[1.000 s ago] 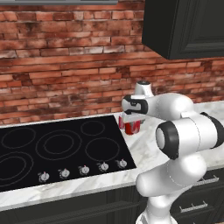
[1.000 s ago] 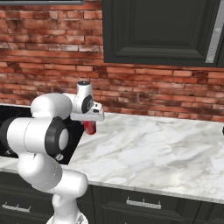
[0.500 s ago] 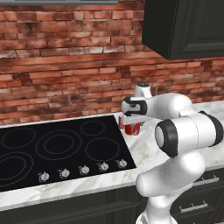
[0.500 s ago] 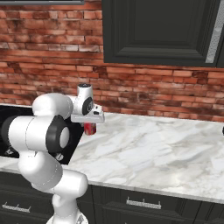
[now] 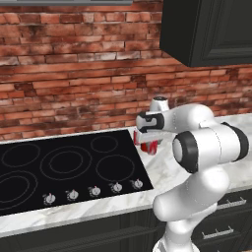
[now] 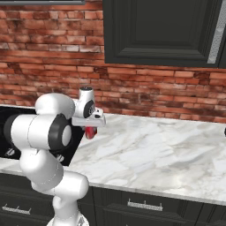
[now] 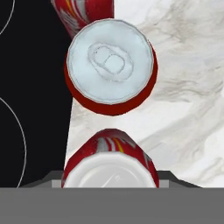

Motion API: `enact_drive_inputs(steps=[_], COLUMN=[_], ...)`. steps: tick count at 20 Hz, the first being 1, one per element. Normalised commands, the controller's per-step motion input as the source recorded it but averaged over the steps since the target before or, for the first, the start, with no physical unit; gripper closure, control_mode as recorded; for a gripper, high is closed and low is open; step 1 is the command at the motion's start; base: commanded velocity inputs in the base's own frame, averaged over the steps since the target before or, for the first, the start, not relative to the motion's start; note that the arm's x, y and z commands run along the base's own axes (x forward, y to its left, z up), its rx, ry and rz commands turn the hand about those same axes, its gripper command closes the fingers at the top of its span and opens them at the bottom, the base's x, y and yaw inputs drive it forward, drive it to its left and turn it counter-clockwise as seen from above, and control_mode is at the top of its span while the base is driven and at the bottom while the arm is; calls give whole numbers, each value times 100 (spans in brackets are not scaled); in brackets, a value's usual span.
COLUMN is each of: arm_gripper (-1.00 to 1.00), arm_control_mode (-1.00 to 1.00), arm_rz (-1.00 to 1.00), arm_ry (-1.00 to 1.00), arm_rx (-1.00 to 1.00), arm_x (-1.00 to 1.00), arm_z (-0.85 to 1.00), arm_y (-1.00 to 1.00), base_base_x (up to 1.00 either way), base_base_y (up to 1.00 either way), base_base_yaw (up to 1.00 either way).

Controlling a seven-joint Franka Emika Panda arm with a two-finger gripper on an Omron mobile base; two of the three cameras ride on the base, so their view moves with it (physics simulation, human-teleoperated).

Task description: Four empty soda cans are scattered around the kitchen. Gather all the cans and cluster them next to the stove for recycling.

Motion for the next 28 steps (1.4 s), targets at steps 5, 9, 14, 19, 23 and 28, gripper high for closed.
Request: enact_drive_inputs(steps=[5,9,14,19,23,28], arm_gripper=[100,100,100,-100,-100,-100], arm_control_mode=[-100,-100,-100,-100,-100,-100], arm_rz=[0,0,0,0,0,0], arm_ry=[0,0,1,1,0,0], arm_rx=[0,0,0,0,0,0], arm_x=[0,0,0,0,0,0], arm_z=[-11,-11,-13,-7,-1,0], arm_y=[0,0,0,0,0,0], base_base_x=[0,0,0,0,0,0], base_base_y=[0,0,0,0,0,0], base_base_yaw=[0,0,0,0,0,0])
